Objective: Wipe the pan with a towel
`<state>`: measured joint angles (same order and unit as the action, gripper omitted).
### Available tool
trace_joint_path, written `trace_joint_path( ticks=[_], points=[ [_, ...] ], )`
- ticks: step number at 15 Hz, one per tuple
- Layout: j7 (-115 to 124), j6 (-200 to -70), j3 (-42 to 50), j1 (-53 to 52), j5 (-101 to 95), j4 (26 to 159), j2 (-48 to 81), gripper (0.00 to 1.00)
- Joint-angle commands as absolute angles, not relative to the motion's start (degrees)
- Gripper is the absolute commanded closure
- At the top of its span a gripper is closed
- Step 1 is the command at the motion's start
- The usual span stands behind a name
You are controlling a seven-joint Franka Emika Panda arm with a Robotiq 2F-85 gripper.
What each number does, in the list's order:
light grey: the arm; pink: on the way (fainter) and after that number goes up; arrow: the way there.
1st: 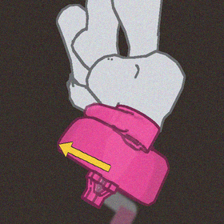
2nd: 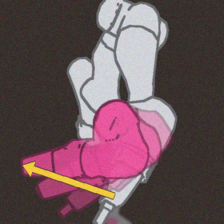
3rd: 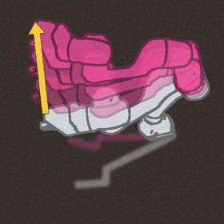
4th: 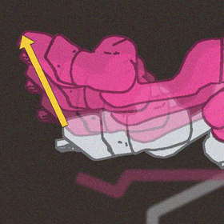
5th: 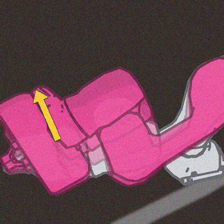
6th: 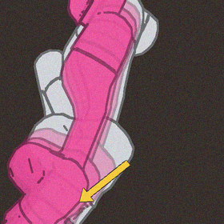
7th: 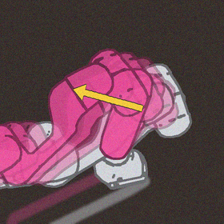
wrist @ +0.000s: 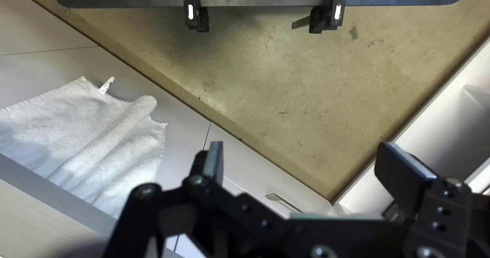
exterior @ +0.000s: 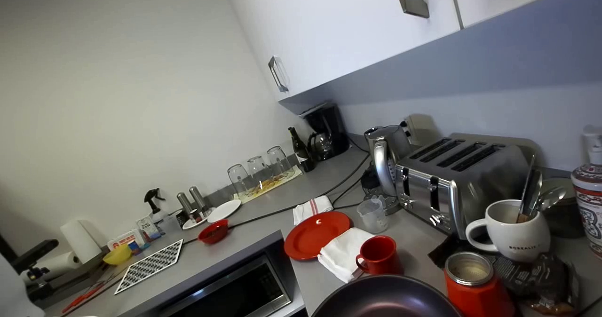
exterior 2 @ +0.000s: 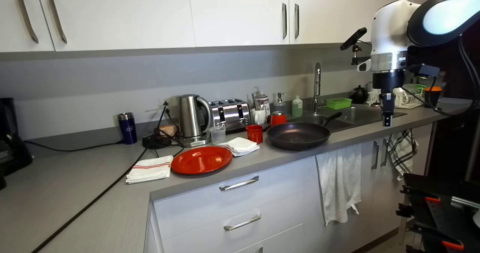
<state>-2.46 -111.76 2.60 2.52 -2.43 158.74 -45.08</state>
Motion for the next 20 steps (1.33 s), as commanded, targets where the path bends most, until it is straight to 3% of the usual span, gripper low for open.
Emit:
trace_joint_path(
  ticks=[1, 20],
  points=[
    [-2.4, -111.6, 2.6, 2.5, -2.4, 158.6, -45.1, 0.00],
    [-2.3, -112.2, 2.5, 2.8, -3.1, 157.5, -43.3, 0.00]
  ],
)
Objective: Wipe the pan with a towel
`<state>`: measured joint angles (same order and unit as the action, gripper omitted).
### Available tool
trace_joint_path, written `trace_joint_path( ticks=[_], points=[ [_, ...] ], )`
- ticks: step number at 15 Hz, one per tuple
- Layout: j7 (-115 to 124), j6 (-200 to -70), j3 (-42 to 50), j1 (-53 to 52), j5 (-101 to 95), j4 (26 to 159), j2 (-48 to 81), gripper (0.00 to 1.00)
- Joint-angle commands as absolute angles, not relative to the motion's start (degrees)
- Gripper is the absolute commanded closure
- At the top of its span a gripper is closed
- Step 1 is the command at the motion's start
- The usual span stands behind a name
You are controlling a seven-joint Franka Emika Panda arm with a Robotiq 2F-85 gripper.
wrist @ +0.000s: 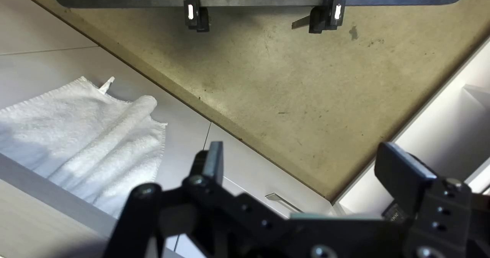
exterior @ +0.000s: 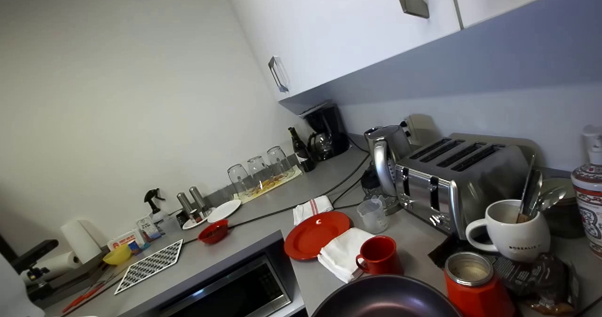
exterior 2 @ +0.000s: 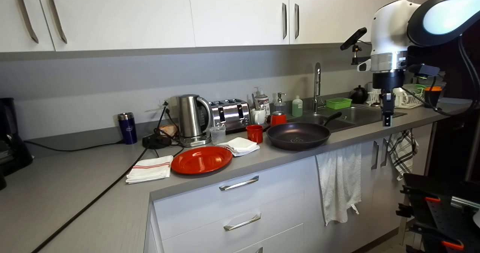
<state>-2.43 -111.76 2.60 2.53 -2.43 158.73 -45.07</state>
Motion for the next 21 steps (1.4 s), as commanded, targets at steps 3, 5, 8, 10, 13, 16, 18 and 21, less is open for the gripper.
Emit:
trace_joint_path(
  ticks=[3, 5, 8, 10, 13, 16, 18, 21],
  points=[
    [-4.2, -112.5, 2.6, 2.2, -4.0, 154.3, -39.2, 0.00],
    [-6.0, -112.9, 2.5, 1.9, -5.4, 151.6, -36.6, 0.00],
    [-9.1, -113.3, 2.7, 1.5, -7.6, 147.2, -33.3, 0.00],
    [-11.0, -113.9, 2.5, 1.2, -9.2, 144.4, -31.2, 0.00],
    [-14.3, -115.1, 2.7, 0.5, -10.9, 140.5, -28.9, 0.00],
    [-16.2, -115.2, 2.8, 0.2, -11.7, 136.0, -24.7, 0.00],
    [-16.5, -114.8, 2.9, 0.2, -11.4, 133.2, -21.0, 0.00],
    [-17.4, -115.2, 3.2, 0.3, -11.1, 130.4, -15.3, 0.00]
  ],
)
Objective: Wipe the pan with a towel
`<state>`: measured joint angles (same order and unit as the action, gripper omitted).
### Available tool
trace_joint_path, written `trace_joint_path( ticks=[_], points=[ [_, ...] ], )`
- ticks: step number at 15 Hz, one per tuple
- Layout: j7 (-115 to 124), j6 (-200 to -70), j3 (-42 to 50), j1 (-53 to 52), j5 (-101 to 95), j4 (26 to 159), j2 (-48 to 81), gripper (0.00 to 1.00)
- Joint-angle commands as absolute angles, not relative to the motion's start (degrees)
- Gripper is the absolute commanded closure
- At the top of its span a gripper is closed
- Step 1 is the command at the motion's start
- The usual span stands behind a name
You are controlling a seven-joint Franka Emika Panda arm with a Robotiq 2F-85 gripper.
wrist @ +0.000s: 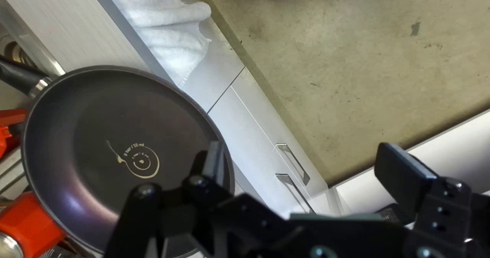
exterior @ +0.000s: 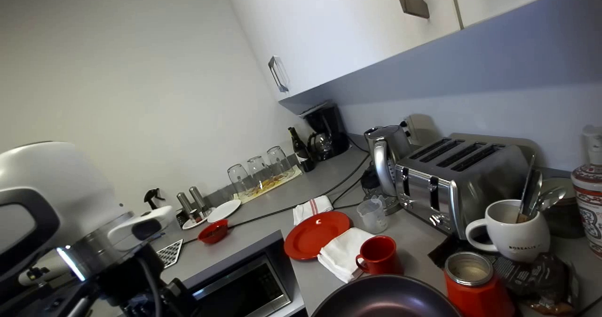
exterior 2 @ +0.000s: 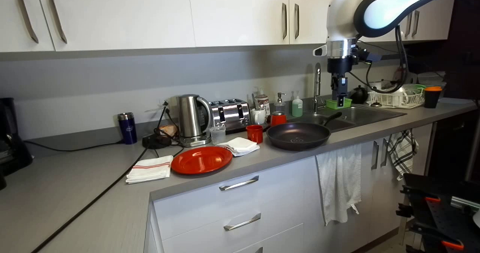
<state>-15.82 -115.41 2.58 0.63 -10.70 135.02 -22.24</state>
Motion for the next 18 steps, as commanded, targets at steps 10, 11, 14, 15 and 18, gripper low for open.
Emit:
trace_joint_path(
  ticks=[10, 11, 14, 15, 18],
  points=[
    [-24.1, -123.3, 2.9, 1.1, -11.8, 124.5, -2.3, 0.00],
    [-24.2, -124.1, 2.6, 1.1, -12.6, 123.8, -1.9, 0.00],
    [-25.5, -124.4, 1.7, 0.6, -15.5, 121.3, -1.2, 0.00],
    [-25.6, -123.7, 1.3, 0.3, -16.8, 120.2, -0.7, 0.00],
    [-26.5, -121.8, -0.1, -0.5, -19.9, 117.2, 1.2, 0.00]
  ],
)
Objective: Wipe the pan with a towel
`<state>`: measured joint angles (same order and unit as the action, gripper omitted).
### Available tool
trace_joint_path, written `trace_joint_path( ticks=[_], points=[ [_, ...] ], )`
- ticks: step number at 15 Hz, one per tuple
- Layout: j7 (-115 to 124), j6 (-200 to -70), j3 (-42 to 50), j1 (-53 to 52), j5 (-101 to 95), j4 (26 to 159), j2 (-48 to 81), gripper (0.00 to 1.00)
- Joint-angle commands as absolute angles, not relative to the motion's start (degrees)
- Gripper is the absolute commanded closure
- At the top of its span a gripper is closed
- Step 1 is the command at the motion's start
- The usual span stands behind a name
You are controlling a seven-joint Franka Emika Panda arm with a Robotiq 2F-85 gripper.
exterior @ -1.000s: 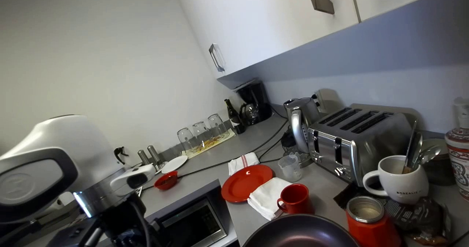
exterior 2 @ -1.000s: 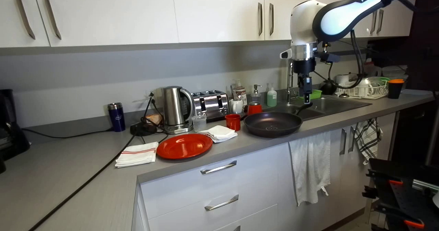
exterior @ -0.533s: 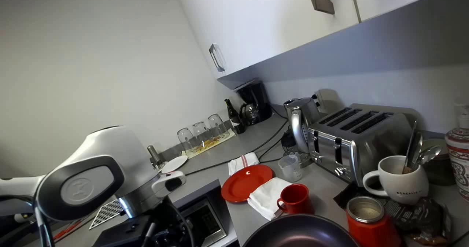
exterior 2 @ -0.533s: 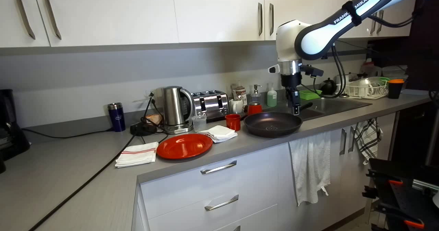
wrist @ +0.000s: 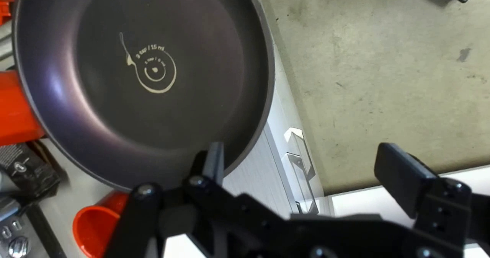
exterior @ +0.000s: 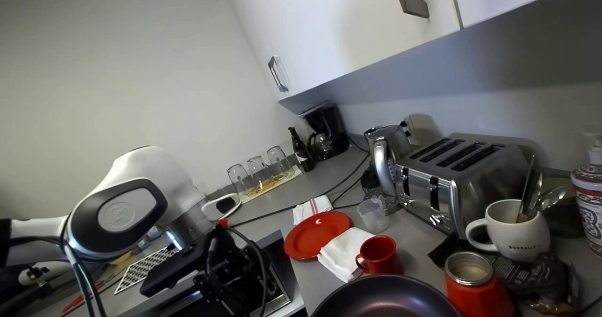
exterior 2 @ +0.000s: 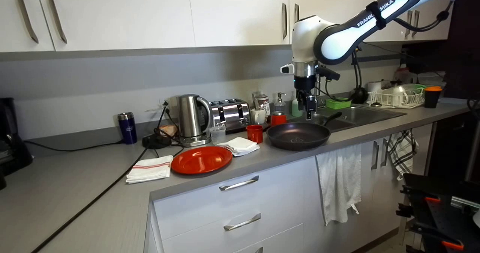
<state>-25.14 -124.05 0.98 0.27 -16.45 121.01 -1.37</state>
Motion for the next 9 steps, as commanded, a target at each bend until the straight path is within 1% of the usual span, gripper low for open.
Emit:
trace_joint_path(
  ticks=[1, 3, 4, 9],
  points=[
    [-26.4, -121.3, -0.5, -0.8, -21.3, 116.5, 1.9, 0.00],
    [-26.7, -119.9, -0.9, -1.1, -22.5, 115.4, 3.1, 0.00],
    [-25.6, -122.2, -0.7, -0.7, -20.6, 118.2, 1.0, 0.00],
    [-25.6, -122.2, -0.7, -0.6, -20.6, 118.0, 1.5, 0.00]
  ],
)
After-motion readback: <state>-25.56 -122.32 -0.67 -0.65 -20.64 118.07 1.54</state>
